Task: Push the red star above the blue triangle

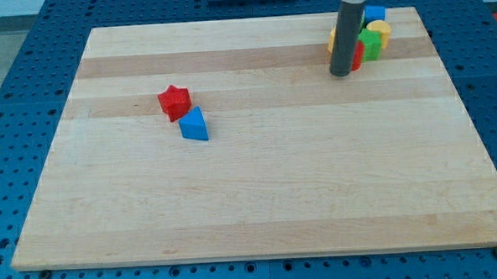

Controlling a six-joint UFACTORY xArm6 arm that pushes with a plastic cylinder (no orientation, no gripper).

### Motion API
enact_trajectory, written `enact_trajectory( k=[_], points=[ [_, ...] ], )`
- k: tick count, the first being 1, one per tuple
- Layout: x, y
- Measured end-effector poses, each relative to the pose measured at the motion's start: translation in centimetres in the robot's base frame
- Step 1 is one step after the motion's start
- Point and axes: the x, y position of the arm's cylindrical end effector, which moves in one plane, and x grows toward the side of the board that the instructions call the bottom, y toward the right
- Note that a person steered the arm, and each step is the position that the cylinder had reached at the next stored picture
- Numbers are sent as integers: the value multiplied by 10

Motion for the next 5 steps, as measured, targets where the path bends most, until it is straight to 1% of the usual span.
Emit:
enact_trajectory(
  k=[1,2,4,5],
  points=[
    [0,-8],
    [7,-39],
    [57,-104],
    [92,-136]
  ],
)
